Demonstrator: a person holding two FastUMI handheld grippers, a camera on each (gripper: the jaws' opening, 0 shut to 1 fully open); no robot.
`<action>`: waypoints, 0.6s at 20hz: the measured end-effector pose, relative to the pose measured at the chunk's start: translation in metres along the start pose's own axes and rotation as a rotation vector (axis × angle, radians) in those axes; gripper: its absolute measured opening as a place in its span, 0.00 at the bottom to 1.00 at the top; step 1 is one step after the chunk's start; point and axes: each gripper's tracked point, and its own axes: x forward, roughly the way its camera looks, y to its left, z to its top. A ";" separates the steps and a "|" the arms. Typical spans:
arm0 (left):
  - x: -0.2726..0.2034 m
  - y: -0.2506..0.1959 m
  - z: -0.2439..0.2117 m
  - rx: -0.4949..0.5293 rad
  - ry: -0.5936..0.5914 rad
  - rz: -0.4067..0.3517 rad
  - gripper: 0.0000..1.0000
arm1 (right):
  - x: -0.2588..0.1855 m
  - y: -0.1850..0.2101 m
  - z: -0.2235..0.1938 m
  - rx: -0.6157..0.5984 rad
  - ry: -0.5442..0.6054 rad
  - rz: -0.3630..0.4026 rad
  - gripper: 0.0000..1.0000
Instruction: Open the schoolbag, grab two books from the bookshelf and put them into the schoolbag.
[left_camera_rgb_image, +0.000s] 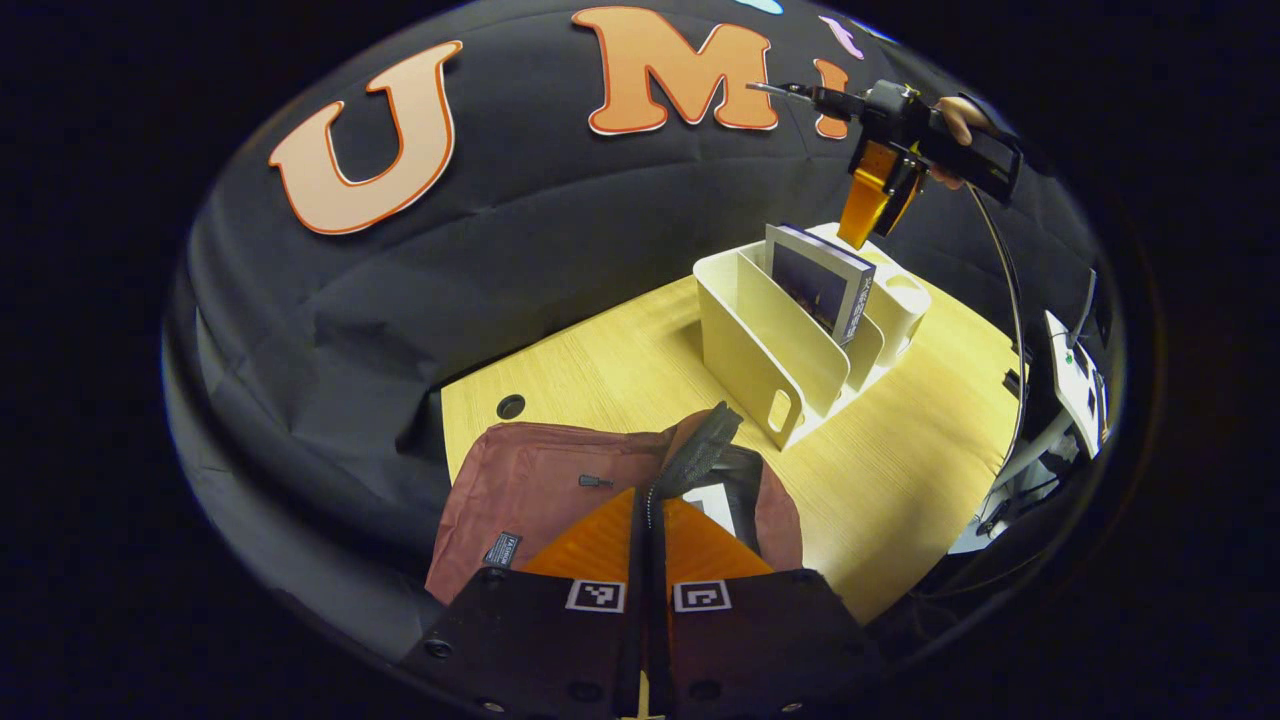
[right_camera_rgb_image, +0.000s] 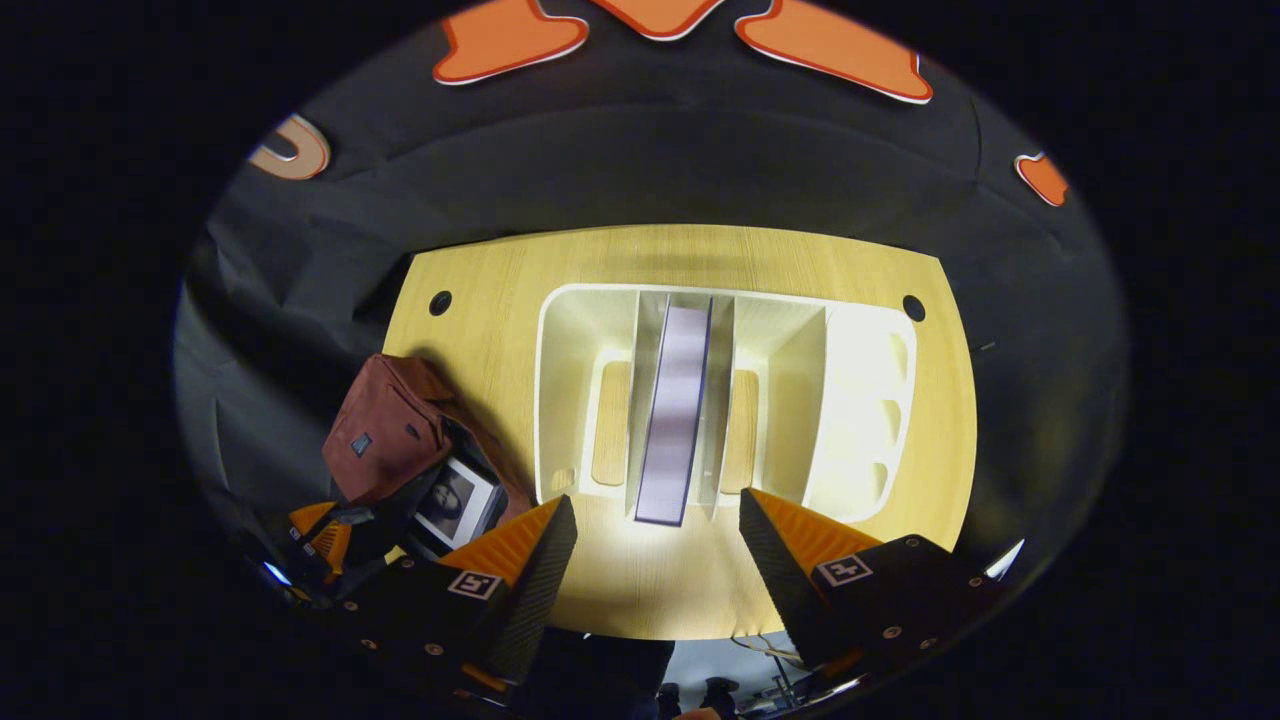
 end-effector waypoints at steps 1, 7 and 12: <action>0.000 0.001 0.000 -0.003 0.002 0.001 0.04 | 0.007 -0.001 0.005 0.004 0.004 -0.005 0.98; 0.004 0.001 -0.002 -0.007 0.014 0.001 0.04 | 0.045 -0.006 0.025 0.026 0.039 -0.033 0.98; 0.005 0.000 -0.004 -0.021 0.011 -0.010 0.04 | 0.066 -0.009 0.030 0.047 0.070 -0.058 0.98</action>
